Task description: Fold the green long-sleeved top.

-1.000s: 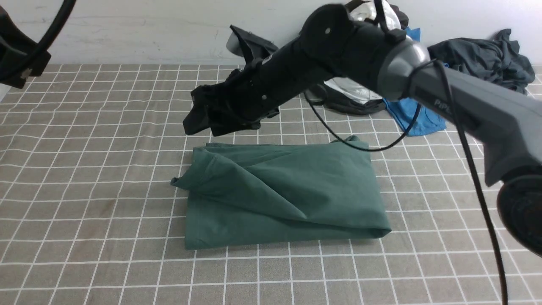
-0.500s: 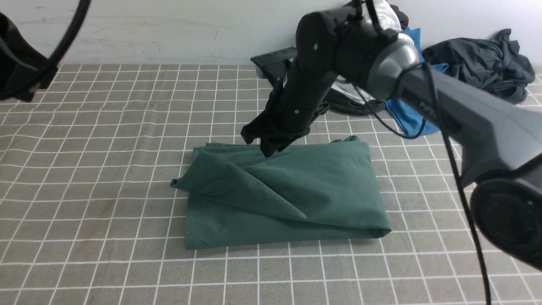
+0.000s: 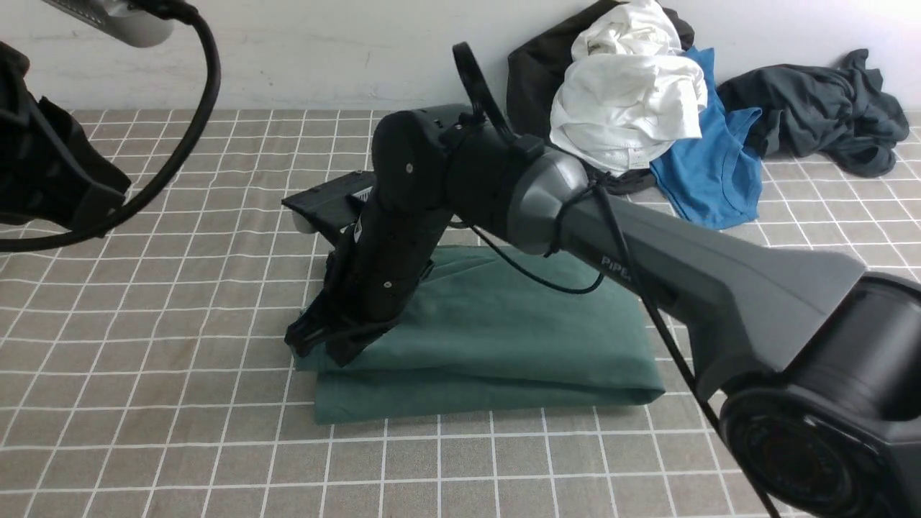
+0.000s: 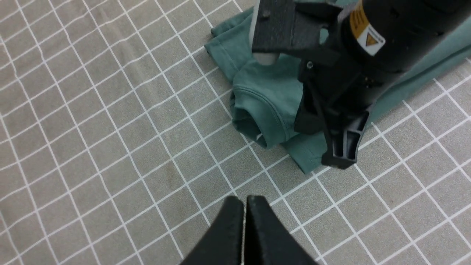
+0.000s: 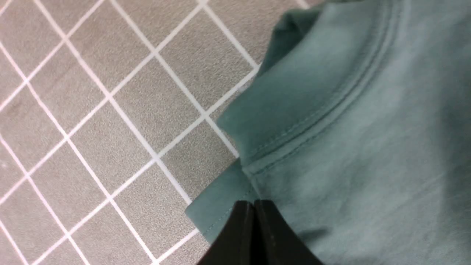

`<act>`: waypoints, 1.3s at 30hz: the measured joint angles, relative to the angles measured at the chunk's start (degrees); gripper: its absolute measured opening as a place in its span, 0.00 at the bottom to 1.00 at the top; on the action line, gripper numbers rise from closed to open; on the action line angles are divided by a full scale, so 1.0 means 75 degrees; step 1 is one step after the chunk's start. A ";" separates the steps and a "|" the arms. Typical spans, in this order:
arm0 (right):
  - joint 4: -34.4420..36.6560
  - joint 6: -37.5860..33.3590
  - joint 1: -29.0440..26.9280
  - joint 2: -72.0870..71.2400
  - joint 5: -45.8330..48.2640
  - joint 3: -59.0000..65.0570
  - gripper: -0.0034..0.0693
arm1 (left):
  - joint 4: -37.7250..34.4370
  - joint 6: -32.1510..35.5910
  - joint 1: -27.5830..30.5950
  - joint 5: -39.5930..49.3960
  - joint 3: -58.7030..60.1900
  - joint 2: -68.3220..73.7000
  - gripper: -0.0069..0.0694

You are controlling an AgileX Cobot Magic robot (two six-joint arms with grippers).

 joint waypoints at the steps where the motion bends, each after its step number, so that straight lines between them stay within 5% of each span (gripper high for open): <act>1: -0.0120 0.0023 -0.0009 -0.0042 0.0007 0.0006 0.03 | 0.0000 0.0000 0.0000 -0.0025 0.0000 0.0000 0.08; 10: -0.1146 0.0288 -0.0408 -0.2049 -0.0020 0.0989 0.03 | 0.0232 -0.0307 0.0000 -0.0124 0.0271 -0.0859 0.08; 19: -0.1731 0.0356 -0.1355 -0.5843 -0.0314 0.5507 0.03 | 0.1522 -0.1583 0.0000 -0.0256 0.2540 -0.3721 0.08; 30: -0.1729 0.0904 -0.1571 -1.2122 -0.5297 1.0796 0.03 | 0.1467 -0.2759 0.0000 -0.1334 0.5608 -0.7902 0.08; 39: -0.2011 0.1072 -0.1571 -1.5313 -0.5688 1.1977 0.03 | 0.1371 -0.2759 0.0000 -0.1824 0.6403 -0.8899 0.08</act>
